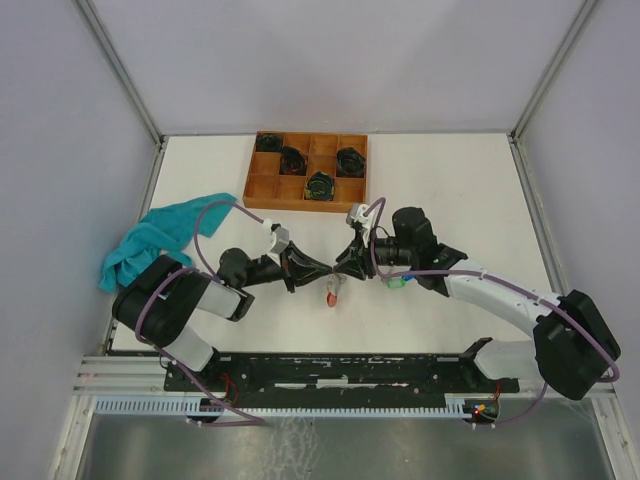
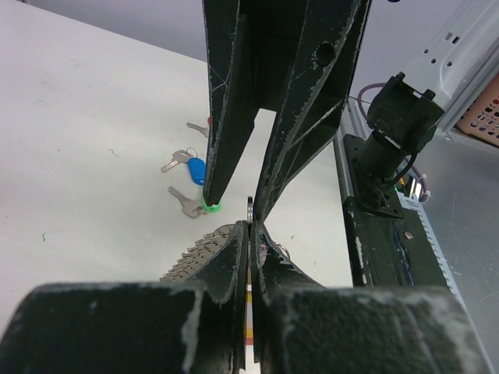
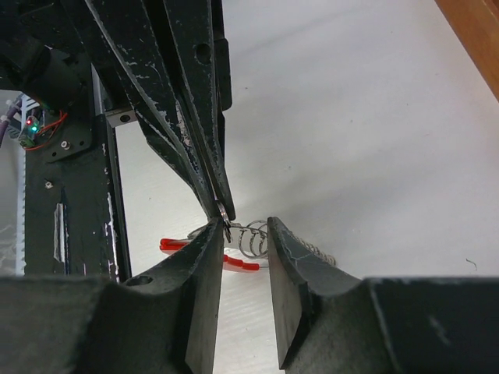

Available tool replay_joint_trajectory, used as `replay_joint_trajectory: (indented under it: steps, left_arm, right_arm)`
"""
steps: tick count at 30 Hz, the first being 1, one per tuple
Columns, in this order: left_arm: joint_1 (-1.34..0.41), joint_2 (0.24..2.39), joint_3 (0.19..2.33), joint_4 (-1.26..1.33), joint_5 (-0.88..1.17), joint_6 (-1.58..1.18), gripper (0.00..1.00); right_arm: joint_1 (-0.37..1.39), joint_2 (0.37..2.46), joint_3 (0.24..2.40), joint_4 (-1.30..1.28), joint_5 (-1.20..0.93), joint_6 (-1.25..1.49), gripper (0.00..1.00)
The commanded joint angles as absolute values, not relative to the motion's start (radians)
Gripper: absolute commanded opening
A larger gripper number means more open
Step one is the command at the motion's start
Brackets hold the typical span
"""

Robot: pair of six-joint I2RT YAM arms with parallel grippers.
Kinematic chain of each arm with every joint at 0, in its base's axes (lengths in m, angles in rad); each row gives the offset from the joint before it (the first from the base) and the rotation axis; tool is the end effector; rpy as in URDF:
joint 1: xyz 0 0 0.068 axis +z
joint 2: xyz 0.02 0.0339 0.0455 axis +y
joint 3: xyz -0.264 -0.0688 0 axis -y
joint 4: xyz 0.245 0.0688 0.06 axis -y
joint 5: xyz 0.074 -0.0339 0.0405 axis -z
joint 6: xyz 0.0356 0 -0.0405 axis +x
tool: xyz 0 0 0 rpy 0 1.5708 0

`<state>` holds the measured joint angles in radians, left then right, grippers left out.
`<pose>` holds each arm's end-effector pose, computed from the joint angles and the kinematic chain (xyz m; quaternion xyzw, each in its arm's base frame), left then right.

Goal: Put the keys on the keyring

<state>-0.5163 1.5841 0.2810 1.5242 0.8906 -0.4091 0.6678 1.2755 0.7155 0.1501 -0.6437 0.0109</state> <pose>0.1952 -0.1427 0.1782 0.3660 0.5450 -0.5553 0.5104 0.2040 0.1881 0.2459 -0.4201 0.6949 0.4226 0.4025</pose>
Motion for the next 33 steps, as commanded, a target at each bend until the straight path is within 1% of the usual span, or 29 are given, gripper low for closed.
replay_joint_trajectory:
  steps: [1,4,6,8,9,10,12,14,17,20,27,33]
  left_arm:
    - [-0.515,1.553,0.282,1.729,0.882,-0.433,0.03]
    - [-0.515,1.549,0.281,1.729,0.882,-0.434,0.03]
    - [-0.514,1.549,0.281,1.729,0.882,-0.433,0.03]
    - [-0.514,1.549,0.279,1.728,0.883,-0.432,0.03]
    - [-0.515,1.549,0.279,1.729,0.884,-0.431,0.03]
    - [-0.515,1.552,0.278,1.73,0.884,-0.429,0.03]
    - [-0.514,1.557,0.278,1.729,0.888,-0.427,0.06]
    - [-0.515,1.562,0.28,1.728,0.896,-0.429,0.12]
    - [-0.514,1.569,0.285,1.728,0.91,-0.434,0.24]
    - [-0.514,1.571,0.291,1.729,0.924,-0.442,0.3]
    - [-0.514,1.561,0.293,1.728,0.929,-0.442,0.34]
    - [-0.514,1.564,0.296,1.727,0.934,-0.439,0.35]
  right_arm:
    - [0.665,1.287,0.731,0.208,-0.705,0.013,0.35]
    - [0.665,1.298,0.745,0.168,-0.717,-0.006,0.31]
    - [0.665,1.303,0.759,0.134,-0.723,-0.027,0.25]
    - [0.664,1.3,0.773,0.093,-0.727,-0.048,0.18]
    - [0.665,1.298,0.782,0.07,-0.726,-0.063,0.11]
    - [0.664,1.295,0.797,0.037,-0.724,-0.079,0.07]
    - [0.664,1.288,0.831,-0.034,-0.718,-0.111,0.01]
    - [0.666,1.286,0.875,-0.112,-0.712,-0.144,0.01]
    - [0.67,1.299,0.956,-0.27,-0.695,-0.198,0.01]
    - [0.686,1.326,1.056,-0.443,-0.653,-0.269,0.01]
    - [0.776,1.455,1.335,-0.836,-0.459,-0.413,0.01]
    - [0.841,1.581,1.503,-1.022,-0.301,-0.441,0.01]
